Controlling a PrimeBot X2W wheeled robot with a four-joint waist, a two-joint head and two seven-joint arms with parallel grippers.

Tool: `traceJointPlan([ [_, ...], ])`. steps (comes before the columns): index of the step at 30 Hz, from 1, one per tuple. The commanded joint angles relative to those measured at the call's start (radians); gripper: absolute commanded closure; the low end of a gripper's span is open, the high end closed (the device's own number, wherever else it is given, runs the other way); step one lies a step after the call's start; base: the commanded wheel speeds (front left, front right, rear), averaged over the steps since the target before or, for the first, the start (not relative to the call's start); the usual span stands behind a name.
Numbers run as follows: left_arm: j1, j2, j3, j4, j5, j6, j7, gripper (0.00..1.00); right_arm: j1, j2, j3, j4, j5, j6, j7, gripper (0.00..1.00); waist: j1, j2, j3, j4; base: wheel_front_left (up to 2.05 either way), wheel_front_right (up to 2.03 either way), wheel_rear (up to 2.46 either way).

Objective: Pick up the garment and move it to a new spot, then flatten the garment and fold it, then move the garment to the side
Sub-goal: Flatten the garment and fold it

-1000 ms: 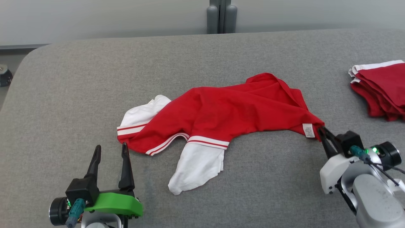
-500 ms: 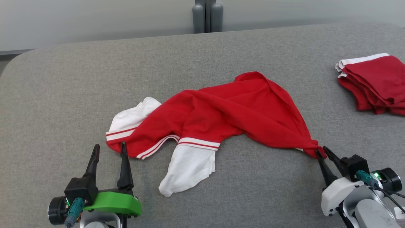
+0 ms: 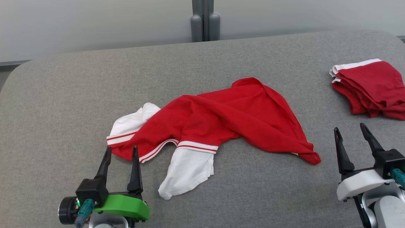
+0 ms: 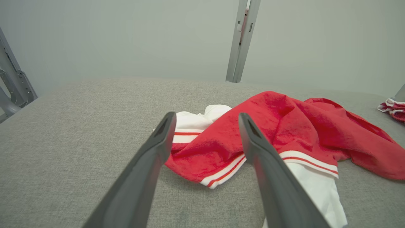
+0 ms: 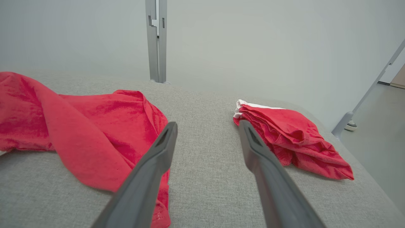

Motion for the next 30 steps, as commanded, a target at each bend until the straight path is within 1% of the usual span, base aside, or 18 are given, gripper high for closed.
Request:
traceJointPlan([
  [1,0.006,0.002,-0.007,0.006,-0.005,-0.006,0.000,0.00,0.013,0.014,-0.008,-0.018,-0.011,-0.002,-0.003,0.00,0.0000,0.0000,-0.008,0.002,0.00,0.00,0.00],
  [6,0.024,0.000,-0.050,0.033,-0.017,-0.016,0.000,0.00,0.030,0.051,-0.011,-0.058,-0.023,-0.002,-0.003,0.00,0.0000,0.0000,-0.030,0.007,0.00,0.00,0.00],
  [9,0.024,-0.001,-0.066,0.050,-0.028,-0.014,0.000,0.00,0.031,0.066,0.001,-0.068,-0.021,-0.002,-0.003,0.00,0.0000,0.0000,-0.037,0.009,0.00,0.00,0.00],
  [14,-0.027,0.001,-0.075,0.130,-0.033,-0.007,0.020,0.00,0.027,0.085,0.016,-0.078,-0.022,-0.002,-0.003,0.00,0.0000,0.0000,-0.039,0.010,0.00,0.00,0.00],
  [20,-0.132,0.005,-0.027,0.296,-0.085,-0.010,0.040,0.00,0.003,0.092,0.052,-0.096,-0.026,-0.002,-0.003,0.00,0.0000,0.0000,-0.018,-0.014,0.00,0.00,0.00],
  [24,-0.203,0.010,0.010,0.408,-0.117,0.010,0.061,0.00,-0.010,0.085,0.072,-0.104,-0.020,-0.002,-0.003,0.00,0.0000,0.0000,0.003,-0.035,0.00,0.00,0.00],
  [29,-0.279,0.016,0.041,0.520,-0.156,0.002,0.061,0.00,-0.022,0.079,0.081,-0.116,-0.017,-0.002,-0.003,0.00,0.0000,0.0000,0.031,-0.054,0.00,0.00,0.00],
  [30,-0.290,0.017,0.044,0.534,-0.161,-0.001,0.059,0.02,-0.022,0.079,0.079,-0.117,-0.018,-0.002,-0.003,0.00,0.0000,0.0000,0.033,-0.056,0.00,0.00,0.00],
])
